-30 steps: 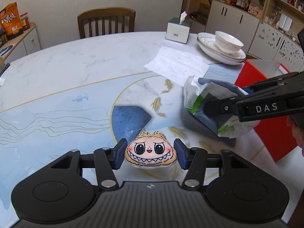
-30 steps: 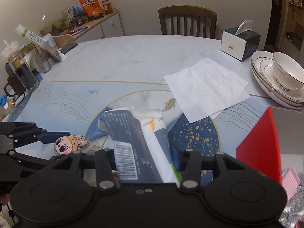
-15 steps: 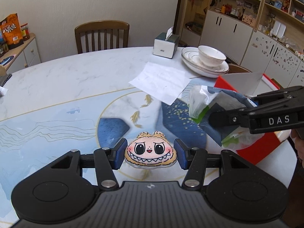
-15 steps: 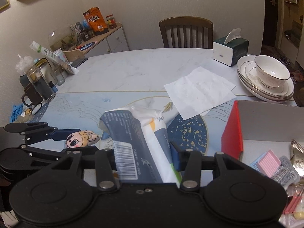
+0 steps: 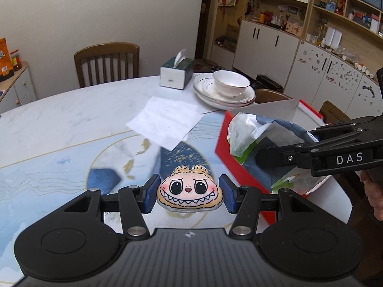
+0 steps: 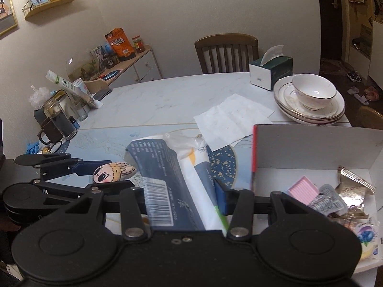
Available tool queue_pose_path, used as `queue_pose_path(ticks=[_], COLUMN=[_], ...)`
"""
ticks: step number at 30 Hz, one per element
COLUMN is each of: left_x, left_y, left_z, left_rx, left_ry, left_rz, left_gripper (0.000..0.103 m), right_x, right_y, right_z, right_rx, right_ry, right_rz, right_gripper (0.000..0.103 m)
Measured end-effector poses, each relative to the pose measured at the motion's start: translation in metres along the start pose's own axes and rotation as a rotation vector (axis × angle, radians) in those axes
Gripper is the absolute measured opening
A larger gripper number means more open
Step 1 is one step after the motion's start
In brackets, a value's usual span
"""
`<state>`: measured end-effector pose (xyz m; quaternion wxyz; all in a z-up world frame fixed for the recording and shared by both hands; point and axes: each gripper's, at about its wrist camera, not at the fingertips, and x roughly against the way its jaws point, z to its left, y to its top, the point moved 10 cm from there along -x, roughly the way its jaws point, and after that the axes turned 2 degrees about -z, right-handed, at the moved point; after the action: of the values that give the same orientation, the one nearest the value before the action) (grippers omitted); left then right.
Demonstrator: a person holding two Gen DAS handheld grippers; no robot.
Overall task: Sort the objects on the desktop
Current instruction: 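Carry cartoon-face pouch with left tool while right tool carries wipes pack into shoebox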
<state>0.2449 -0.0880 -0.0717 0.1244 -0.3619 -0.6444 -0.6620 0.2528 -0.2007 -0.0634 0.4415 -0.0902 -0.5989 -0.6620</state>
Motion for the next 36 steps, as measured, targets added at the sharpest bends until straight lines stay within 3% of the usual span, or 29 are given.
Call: queue_pose_path(ticks=[22, 36], left_x=[-0.053, -0.121], left_y=[0.036, 0.040], left_z=[-0.105, -0.170], left_rx=[-0.085, -0.204], left_ry=[-0.058, -0.116], left_rz=[-0.010, 0.071], left_gripper=[0.053, 0.053], right_x=[0.048, 0.060], right_y=[-0.003, -0.019], right_z=[-0.113, -0.203], right_rx=[-0.055, -0.120], right_ry=[-0.084, -0.212], right_rz=[-0.049, -0.038], right_gripper=[0.046, 0.046])
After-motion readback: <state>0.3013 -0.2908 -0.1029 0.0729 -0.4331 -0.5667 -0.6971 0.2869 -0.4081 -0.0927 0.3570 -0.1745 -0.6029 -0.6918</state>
